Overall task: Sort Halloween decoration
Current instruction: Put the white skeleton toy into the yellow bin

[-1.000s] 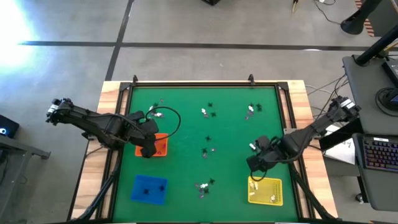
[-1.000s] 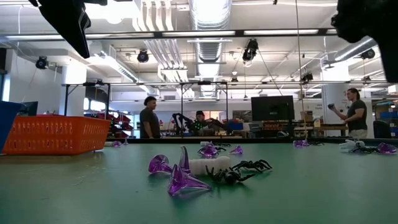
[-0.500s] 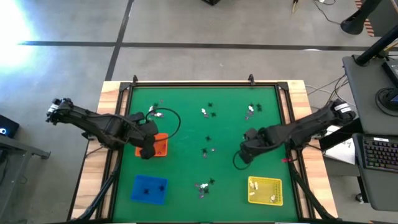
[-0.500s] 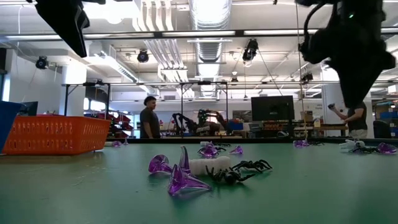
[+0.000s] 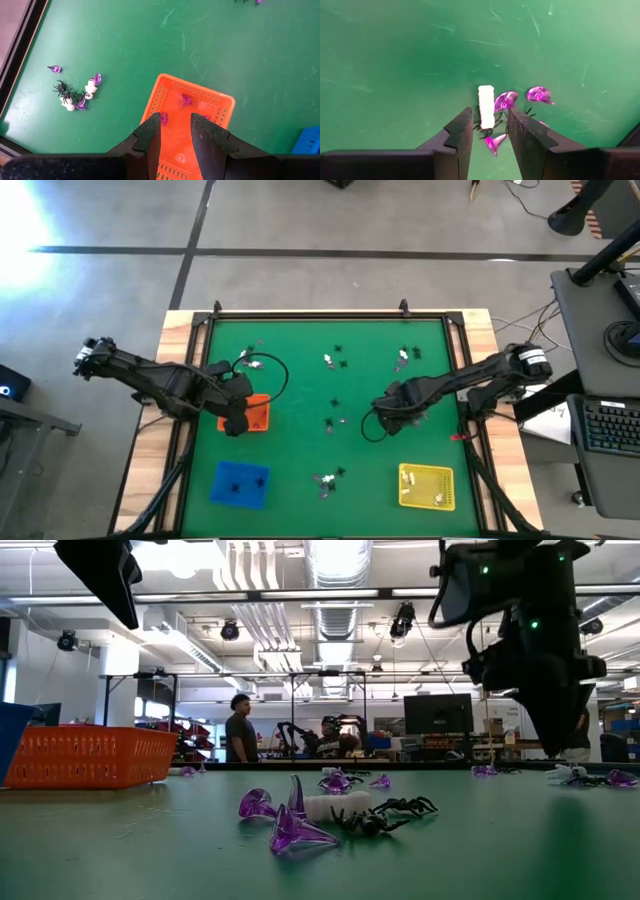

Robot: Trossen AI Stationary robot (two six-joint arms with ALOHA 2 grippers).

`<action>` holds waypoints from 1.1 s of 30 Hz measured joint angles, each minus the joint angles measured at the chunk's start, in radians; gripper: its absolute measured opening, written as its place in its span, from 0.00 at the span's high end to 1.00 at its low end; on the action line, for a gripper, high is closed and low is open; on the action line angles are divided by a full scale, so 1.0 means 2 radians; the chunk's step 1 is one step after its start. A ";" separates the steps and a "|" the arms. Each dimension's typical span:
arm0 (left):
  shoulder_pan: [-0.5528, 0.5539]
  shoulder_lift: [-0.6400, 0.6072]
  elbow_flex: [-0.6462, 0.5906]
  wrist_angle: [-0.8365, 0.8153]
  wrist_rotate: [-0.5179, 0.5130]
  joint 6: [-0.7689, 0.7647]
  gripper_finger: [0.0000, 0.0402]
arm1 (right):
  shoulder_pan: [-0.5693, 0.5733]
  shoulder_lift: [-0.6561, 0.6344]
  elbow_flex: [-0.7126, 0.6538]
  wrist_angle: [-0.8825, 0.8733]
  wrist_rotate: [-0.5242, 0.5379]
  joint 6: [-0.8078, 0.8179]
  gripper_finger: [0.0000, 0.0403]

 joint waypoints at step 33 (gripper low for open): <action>0.000 0.000 0.000 0.007 0.002 -0.001 0.78 | -0.014 0.038 0.002 -0.003 -0.003 -0.014 0.96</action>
